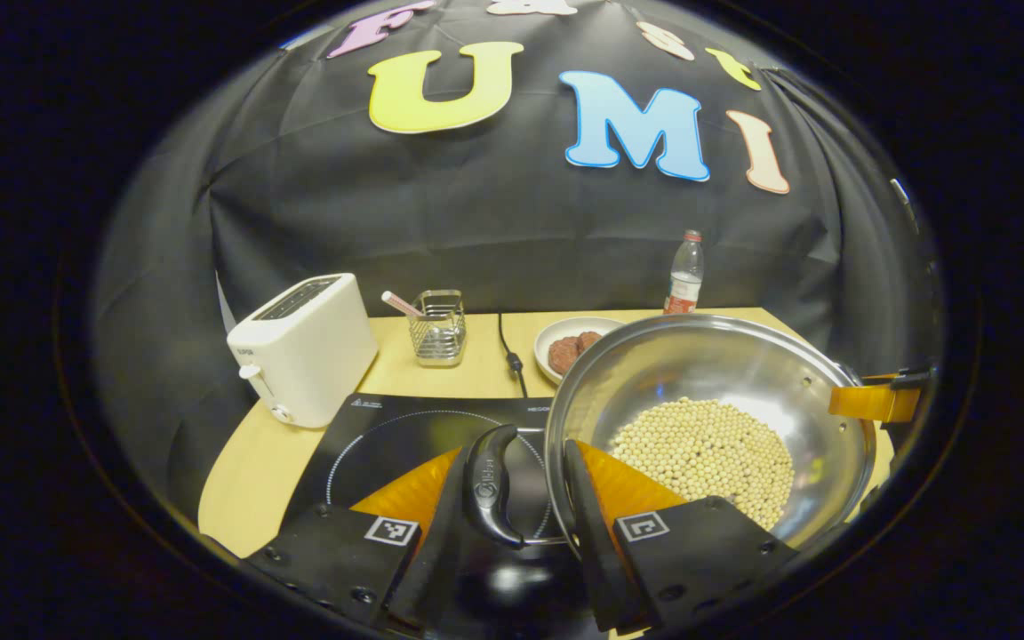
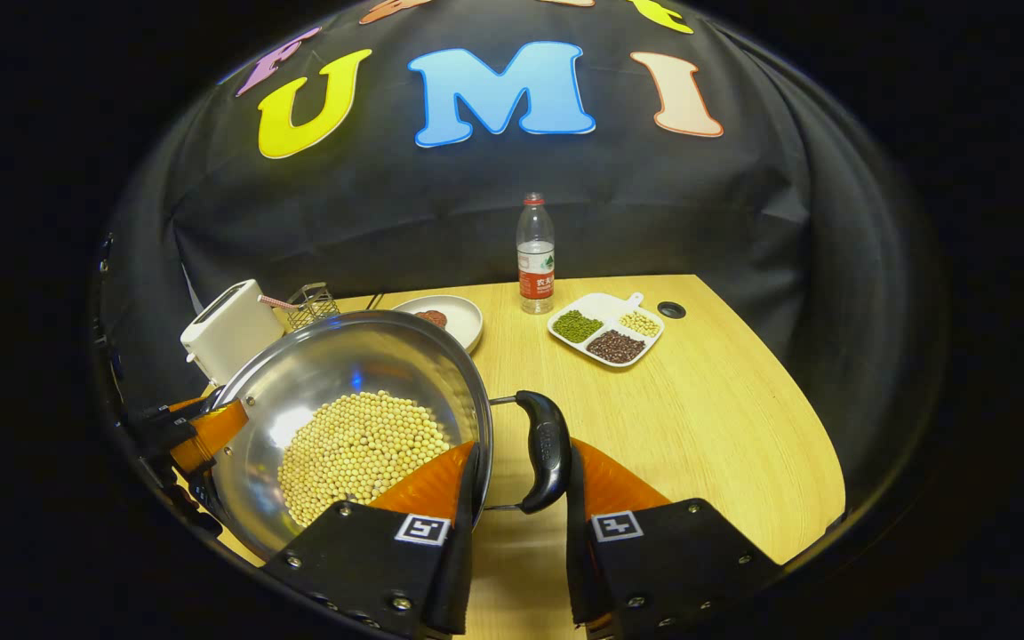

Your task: First push the handle of the pot to place it horizontally, then grasp the pot with both hands and set it on the induction cooktop.

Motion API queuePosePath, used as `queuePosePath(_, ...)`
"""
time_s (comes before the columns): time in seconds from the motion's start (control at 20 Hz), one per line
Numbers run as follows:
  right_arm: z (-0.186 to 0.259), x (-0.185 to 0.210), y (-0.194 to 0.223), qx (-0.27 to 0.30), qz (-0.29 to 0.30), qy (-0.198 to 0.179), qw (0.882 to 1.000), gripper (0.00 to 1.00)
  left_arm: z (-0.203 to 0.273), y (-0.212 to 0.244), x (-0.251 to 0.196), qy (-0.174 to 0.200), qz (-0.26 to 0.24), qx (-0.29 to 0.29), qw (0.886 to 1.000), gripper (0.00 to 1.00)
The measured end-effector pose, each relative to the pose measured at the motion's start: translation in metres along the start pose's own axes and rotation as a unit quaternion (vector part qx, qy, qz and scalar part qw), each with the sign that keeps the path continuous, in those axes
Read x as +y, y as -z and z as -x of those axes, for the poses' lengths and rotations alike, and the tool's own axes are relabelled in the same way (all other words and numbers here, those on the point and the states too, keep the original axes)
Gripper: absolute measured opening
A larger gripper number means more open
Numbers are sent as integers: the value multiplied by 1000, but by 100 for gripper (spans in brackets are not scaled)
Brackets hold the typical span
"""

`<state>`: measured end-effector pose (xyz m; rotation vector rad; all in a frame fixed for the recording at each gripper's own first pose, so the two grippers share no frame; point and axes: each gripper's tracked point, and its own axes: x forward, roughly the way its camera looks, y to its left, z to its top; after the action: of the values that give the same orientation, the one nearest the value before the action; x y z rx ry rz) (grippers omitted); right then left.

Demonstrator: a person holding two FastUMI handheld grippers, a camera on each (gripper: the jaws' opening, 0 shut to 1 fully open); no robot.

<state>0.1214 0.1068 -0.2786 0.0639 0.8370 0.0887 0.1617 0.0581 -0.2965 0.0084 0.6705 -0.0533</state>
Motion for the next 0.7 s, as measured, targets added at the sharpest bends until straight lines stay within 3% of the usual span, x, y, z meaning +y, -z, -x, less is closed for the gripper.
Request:
queuePosePath(0.15, -1, 20, 2, -1, -2, -2, 1000, 43, 1, 0, 21, -2, -2, -1, 1000, 71)
queuePosePath(0.2, -2, 28, 3, -1, -3, -3, 1000, 44, 2, -1, 29, -2, -3, -1, 1000, 66)
queuePosePath(0.4, -4, 57, 5, -4, -9, -3, 1000, 44, 3, 0, 62, -1, -9, -3, 1000, 71)
queuePosePath(0.5, -6, 72, 6, -5, -12, -3, 1000, 43, 0, 0, 77, -1, -12, -4, 1000, 67)
queuePosePath(0.55, -6, 78, 7, -5, -13, -4, 1000, 43, 1, 0, 86, -1, -13, -4, 1000, 71)
queuePosePath(0.6, -8, 86, 7, -6, -14, -4, 1000, 44, 0, 1, 94, -1, -13, -4, 1000, 63)
queuePosePath(0.7, -12, 102, 8, -6, -15, -5, 1000, 44, -4, 2, 110, -2, -15, -3, 1000, 67)
